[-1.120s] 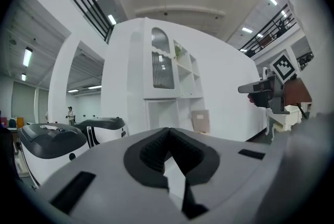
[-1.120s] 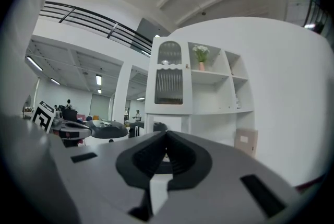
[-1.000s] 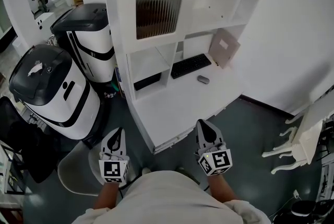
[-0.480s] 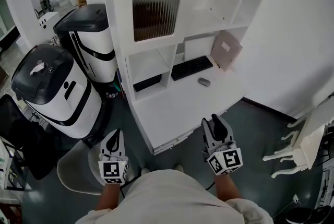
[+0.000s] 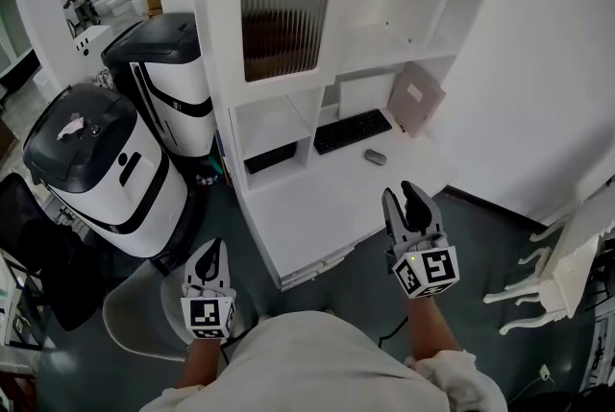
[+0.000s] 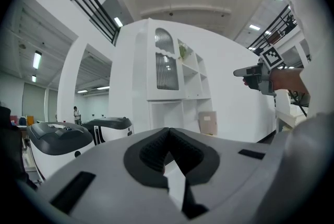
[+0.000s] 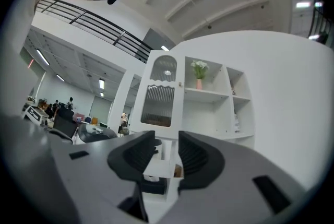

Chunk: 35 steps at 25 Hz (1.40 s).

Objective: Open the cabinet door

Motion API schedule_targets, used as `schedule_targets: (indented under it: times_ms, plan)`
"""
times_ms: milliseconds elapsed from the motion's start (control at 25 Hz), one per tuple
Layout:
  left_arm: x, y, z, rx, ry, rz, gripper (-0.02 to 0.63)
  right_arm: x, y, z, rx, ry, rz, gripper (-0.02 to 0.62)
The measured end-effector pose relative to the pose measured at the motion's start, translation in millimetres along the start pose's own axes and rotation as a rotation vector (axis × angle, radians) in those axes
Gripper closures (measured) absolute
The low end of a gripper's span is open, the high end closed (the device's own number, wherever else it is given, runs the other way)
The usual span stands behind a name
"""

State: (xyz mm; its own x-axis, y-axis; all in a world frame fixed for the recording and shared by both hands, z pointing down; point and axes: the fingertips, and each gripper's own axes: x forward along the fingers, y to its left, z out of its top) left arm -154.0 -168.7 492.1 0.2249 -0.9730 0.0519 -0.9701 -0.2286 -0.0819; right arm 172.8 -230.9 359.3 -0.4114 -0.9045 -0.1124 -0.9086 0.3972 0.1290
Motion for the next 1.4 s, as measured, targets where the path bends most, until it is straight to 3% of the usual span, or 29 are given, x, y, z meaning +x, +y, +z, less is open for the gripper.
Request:
schedule_targets:
  times_ms: [680, 1400]
  plan:
    - [-10.3, 3.4, -6.8, -0.020, 0.009, 0.037, 0.606, 98.1, -25.5, 90.0, -0.223, -0.113, 0.066, 0.462]
    - [-19.6, 13.9, -13.5, -0.037, 0.022, 0.105, 0.606, 185.4, -29.8, 154.6, -0.337, -0.172, 0.110, 0.465]
